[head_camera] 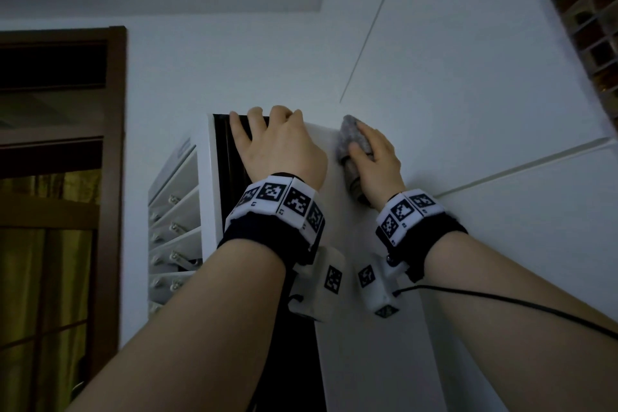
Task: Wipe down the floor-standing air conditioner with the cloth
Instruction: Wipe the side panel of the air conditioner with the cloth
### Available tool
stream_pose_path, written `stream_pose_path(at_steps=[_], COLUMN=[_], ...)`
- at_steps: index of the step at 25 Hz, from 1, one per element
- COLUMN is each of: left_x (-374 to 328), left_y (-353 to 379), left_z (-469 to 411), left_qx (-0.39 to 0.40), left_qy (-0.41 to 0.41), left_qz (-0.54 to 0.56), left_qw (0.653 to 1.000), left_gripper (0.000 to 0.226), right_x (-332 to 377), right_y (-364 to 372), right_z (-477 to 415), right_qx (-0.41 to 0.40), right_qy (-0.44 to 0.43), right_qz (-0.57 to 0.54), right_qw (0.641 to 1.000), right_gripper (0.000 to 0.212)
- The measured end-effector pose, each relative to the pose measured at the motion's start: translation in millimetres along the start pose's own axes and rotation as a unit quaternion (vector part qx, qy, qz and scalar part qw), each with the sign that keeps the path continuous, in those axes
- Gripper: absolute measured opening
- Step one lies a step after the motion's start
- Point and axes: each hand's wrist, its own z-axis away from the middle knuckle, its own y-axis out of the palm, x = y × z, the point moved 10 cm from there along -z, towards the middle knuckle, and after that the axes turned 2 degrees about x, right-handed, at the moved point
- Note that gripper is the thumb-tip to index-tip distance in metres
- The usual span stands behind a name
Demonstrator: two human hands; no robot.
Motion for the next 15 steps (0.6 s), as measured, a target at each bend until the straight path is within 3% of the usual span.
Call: stream_pose_path(at_steps=[2,6,11,15], left_x=[-0.1,-0.3,1.3,0.5], left_y=[0.1,-0.1,-0.6,0.5], left_z=[-0.6,-2.0,-2.7,-2.2], left_qx=[-0.001,-0.005,0.001,0.003], left_qy=[-0.003,-0.01,-0.015,-0.012], left_qz=[0.002,0.002,0.008,0.009], left_qw=[1.0,1.0,1.0,1.0], left_gripper=[0.044,0.042,0.041,0.041], right_x=[-11.2,6.7,-23.6,-19.5], right_y=[-3.9,5.3,-10.6,-6.8], right_z=[-3.2,5.2,-12.8,-11.2], right_qx=[-0.018,0.021,-0.032,-0.015], right_qy=[0.059,-0.055,0.073,0.024], right_qz=[0.023,-0.031,0.031,-0.02], right_qw=[0.998,0.998,0.996,0.999], right_gripper=[0.043,0.039,0.04,0.036])
